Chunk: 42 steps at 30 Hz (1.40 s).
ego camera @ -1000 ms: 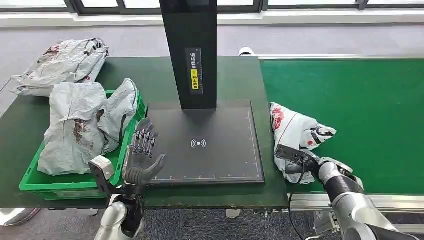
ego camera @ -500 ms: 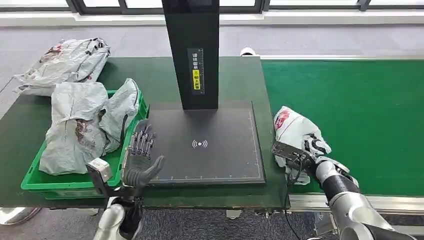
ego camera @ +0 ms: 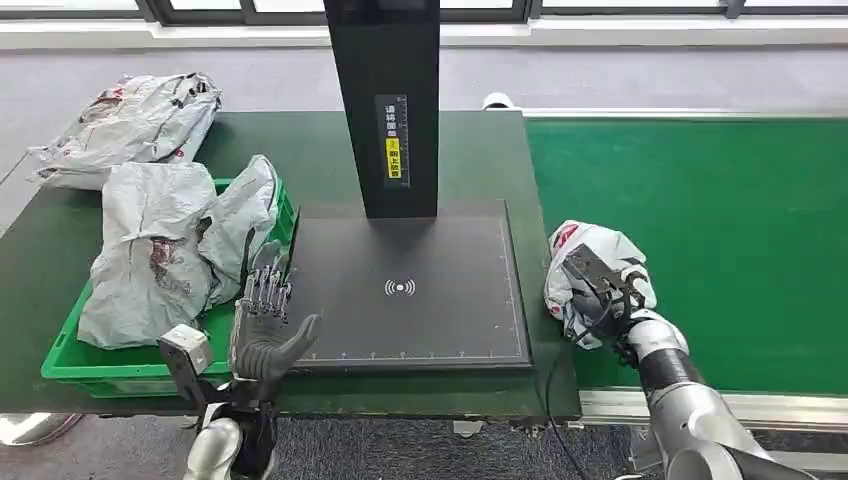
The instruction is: Moved the parcel from conveyor to table for the left to box.
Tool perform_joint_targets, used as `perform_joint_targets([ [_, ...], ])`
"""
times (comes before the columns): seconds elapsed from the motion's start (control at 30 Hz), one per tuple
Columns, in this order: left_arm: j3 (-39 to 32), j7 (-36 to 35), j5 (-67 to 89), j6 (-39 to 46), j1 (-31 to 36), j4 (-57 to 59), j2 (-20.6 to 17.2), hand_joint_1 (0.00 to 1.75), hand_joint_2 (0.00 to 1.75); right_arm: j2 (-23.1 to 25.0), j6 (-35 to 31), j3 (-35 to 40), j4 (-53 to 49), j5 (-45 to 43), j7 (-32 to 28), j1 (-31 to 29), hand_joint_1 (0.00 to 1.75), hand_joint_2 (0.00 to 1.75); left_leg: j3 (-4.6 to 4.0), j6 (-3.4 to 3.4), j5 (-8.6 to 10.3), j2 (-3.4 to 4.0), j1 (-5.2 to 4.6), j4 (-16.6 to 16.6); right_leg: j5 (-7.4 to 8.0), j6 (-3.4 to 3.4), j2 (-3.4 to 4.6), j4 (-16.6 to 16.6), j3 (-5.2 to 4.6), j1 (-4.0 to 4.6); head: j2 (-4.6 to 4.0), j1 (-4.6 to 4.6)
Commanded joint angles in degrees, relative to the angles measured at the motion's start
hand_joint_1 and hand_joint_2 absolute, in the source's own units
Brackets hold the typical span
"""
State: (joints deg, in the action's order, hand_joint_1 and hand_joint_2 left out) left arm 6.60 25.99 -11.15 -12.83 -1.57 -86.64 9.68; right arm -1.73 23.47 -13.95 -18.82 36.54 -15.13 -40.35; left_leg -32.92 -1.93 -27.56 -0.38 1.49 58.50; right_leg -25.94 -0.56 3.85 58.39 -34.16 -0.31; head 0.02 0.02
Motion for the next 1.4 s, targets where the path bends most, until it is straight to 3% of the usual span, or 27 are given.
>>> perform_joint_targets([
  [0.03,-3.06,1.0,1.22,1.19,-2.3,-0.29,0.72,0.0,1.75,2.45,0.21,0.13,-7.45,-9.98,-4.15,-3.68,1.75,1.75,-0.16,0.12,0.04,0.16,-0.15,-0.03,0.02,0.03,-0.14,0.05,-0.25,-0.12,0.0,0.0],
  [0.23,-4.0,2.12,2.12,2.08,-4.26,-1.29,1.76,0.0,1.75,2.93,-2.54,7.36,-20.35,-19.3,-5.08,-0.04,1.75,1.75,0.08,0.21,0.24,-0.46,-0.23,-0.07,-0.03,0.03,-0.88,0.0,-0.32,-0.19,-0.02,0.0],
  [0.7,-4.16,2.13,2.54,2.05,-4.27,-1.26,2.1,0.0,1.75,2.6,-3.68,9.33,-25.08,-22.01,-4.21,2.24,1.75,1.75,-0.22,0.26,0.38,-0.92,-0.29,-0.01,-0.04,0.06,-1.31,-0.01,-0.39,-0.25,0.0,0.0],
  [1.0,-4.5,1.49,3.79,1.09,-2.95,-1.04,3.74,0.0,1.75,3.55,-6.58,15.6,-45.52,-24.96,0.36,7.01,1.75,1.75,-0.25,0.33,0.4,-0.94,-0.4,-0.05,-0.07,0.09,-1.5,0.0,-0.42,-0.34,0.0,0.0],
  [1.13,-4.48,1.12,3.93,0.65,-2.49,-0.57,3.76,0.0,1.75,3.69,-6.54,20.78,-46.71,-24.94,1.58,4.1,1.75,1.75,-0.34,0.3,0.38,-0.88,-0.39,0.02,-0.05,0.1,-1.35,0.05,-0.54,-0.35,0.0,0.0],
  [1.4,-3.13,1.22,4.24,-0.84,0.16,2.75,3.4,0.0,1.75,8.29,-9.49,31.56,-34.41,-24.75,2.8,-6.63,1.75,1.75,-0.34,0.26,0.46,-0.7,-0.41,0.02,0.01,0.11,-1.14,0.09,-0.61,-0.37,0.0,0.0],
])
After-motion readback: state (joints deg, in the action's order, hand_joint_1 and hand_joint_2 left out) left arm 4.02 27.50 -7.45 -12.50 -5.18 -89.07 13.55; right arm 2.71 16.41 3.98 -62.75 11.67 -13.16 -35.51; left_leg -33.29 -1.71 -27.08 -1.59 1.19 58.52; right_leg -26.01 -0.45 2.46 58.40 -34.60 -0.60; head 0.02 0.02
